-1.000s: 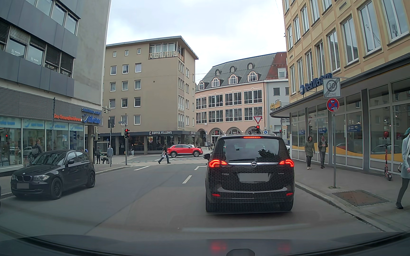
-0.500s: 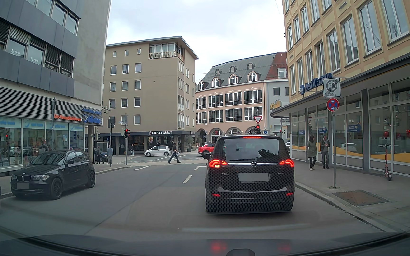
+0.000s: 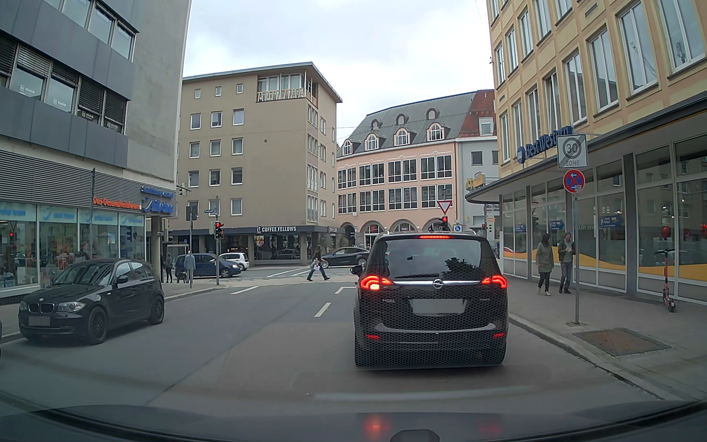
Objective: Follow the waypoints while adhering to traffic rules and regulations
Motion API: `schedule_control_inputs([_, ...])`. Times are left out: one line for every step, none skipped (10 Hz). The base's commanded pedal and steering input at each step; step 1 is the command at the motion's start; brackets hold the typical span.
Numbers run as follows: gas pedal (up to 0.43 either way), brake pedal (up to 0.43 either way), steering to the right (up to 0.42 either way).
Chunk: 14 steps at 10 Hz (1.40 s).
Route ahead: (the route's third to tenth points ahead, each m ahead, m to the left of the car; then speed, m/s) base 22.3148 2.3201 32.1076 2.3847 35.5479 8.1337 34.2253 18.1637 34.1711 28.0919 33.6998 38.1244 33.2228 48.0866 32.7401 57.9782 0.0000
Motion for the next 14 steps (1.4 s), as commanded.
schedule_control_inputs([0.000, 0.189, -0.006])
schedule_control_inputs([0.000, 0.189, -0.005])
schedule_control_inputs([0.000, 0.189, -0.006])
schedule_control_inputs([0.000, 0.189, -0.006])
schedule_control_inputs([0.000, 0.189, -0.006])
schedule_control_inputs([0.000, 0.189, -0.006])
schedule_control_inputs([0.000, 0.189, -0.006])
schedule_control_inputs([0.000, 0.189, -0.005])
schedule_control_inputs([0.000, 0.189, -0.005])
schedule_control_inputs([0.000, 0.189, -0.006])
schedule_control_inputs([0.000, 0.189, -0.006])
schedule_control_inputs([0.000, 0.189, -0.006])
schedule_control_inputs([0.000, 0.189, -0.006])
schedule_control_inputs([0.000, 0.189, -0.006])
